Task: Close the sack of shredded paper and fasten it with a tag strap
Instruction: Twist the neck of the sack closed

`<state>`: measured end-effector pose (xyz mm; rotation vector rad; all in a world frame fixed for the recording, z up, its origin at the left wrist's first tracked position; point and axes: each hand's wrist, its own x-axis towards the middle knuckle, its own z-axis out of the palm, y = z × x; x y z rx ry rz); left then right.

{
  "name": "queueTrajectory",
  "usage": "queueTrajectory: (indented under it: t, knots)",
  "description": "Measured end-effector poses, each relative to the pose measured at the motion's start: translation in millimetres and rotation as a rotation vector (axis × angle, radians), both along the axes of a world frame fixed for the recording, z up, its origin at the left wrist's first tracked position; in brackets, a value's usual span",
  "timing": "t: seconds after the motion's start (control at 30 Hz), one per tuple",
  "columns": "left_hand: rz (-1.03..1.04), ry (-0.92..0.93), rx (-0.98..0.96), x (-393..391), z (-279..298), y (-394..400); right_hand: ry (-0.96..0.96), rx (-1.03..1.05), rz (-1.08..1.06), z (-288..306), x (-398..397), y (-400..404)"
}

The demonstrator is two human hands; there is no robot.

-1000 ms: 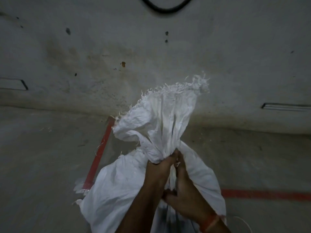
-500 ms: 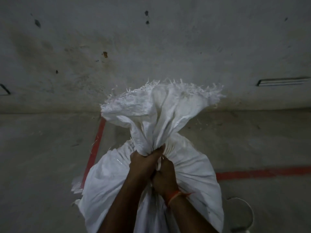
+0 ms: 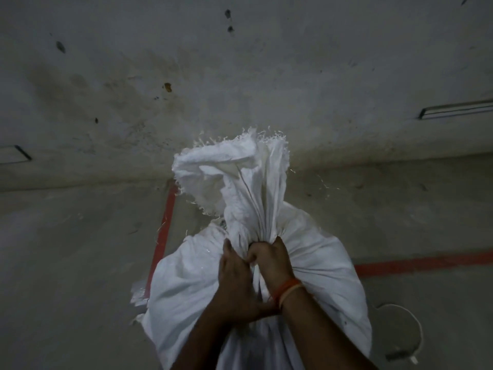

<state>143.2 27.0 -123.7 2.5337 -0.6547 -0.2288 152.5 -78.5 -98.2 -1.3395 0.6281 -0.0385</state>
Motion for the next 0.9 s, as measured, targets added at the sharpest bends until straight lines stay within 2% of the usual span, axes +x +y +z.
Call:
queueTrajectory:
  t: [0.13, 0.27, 0.33, 0.4, 0.5, 0.6, 0.73, 0.8, 0.9]
  knots:
    - [0.228, -0.061, -0.16, -7, -10, -24, 0.048, 0.082, 0.119, -1, 7, -5]
    - [0.514, -0.071, -0.34, -14, 2, -38, 0.035, -0.036, 0.193, -15, 19, -2]
    - [0.559, -0.093, -0.37, -13, 7, -40, 0.019, -0.052, 0.214, -31, 25, -6]
    - [0.552, -0.074, -0.333, -11, 1, -41, 0.033, -0.108, 0.233, -19, 20, -6]
    - [0.545, -0.015, -0.273, -4, -6, -40, 0.033, -0.274, 0.272, -1, 12, -7]
    - [0.614, -0.064, -0.242, 3, -1, -44, 0.019, -0.5, 0.338, 6, 4, -3]
    - [0.637, 0.148, -0.295, 10, -12, -35, -0.093, -0.984, 0.391, 1, -10, -4]
    - [0.665, 0.219, -0.323, 14, -24, -27, -0.208, -0.993, 0.451, -9, -16, -21]
    - [0.697, 0.331, -0.493, 19, -21, -26, -0.269, -1.068, 0.584, -28, -23, -47]
